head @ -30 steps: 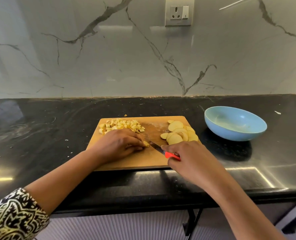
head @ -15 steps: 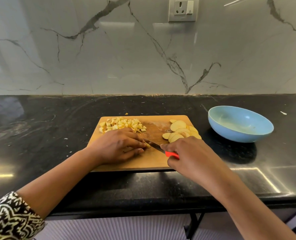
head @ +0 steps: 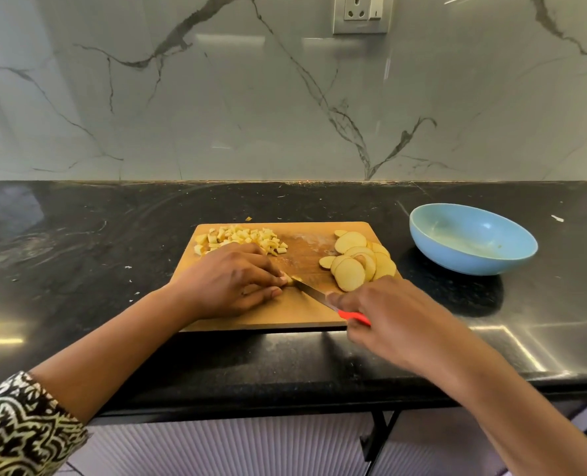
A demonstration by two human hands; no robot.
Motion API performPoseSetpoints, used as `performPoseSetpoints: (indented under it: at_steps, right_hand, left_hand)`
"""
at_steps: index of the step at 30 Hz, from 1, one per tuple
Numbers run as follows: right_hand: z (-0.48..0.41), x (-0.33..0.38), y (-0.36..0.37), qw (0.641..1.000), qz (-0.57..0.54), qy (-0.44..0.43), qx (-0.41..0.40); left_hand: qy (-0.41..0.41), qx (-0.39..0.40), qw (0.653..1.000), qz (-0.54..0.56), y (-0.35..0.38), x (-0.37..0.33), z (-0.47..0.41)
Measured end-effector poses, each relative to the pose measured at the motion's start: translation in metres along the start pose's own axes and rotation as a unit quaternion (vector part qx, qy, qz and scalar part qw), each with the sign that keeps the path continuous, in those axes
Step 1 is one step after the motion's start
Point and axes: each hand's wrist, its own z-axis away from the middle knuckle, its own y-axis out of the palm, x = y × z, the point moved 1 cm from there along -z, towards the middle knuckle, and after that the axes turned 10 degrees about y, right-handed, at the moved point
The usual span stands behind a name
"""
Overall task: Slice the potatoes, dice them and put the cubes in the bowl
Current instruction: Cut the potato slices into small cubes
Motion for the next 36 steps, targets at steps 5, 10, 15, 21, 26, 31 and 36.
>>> performPoseSetpoints:
  at_steps: [5, 10, 15, 21, 26, 31, 36]
  right_hand:
    - [0.005, -0.008, -0.014, 1.000, 0.002, 0.009, 0.016]
    - [-0.009, -0.002, -0.005, 1.000, -0.024, 0.013, -0.001]
    - [-0.018, -0.002, 0.006, 0.988, -0.139, 0.067, 0.014]
    - [-0.010, -0.028, 0.010, 0.955, -0.249, 0.153, -0.052]
    - [0.012, -0.025, 0.016, 0.960, -0.211, 0.164, -0.088]
    - [0.030, -0.007, 0.014, 0.975, -0.154, 0.120, -0.108]
    - [0.022, -0.004, 0.018, 0.978, -0.138, 0.111, -0.110]
  left_hand:
    - [-0.113, -0.029, 0.987, 0.111, 0.001, 0.005, 0.000]
    - [-0.217, -0.041, 0.948, 0.230, -0.006, 0.012, -0.010]
    - [-0.202, -0.070, 0.959, 0.186, -0.010, 0.013, -0.005]
    - [-0.139, 0.084, 0.963, 0.216, -0.013, 0.006, -0.025]
    - [-0.120, 0.105, 0.963, 0.219, -0.004, 0.006, -0.042]
    - [-0.149, 0.032, 0.979, 0.135, 0.003, -0.006, -0.036]
    - [-0.250, -0.030, 0.966, 0.065, 0.005, -0.010, -0.028]
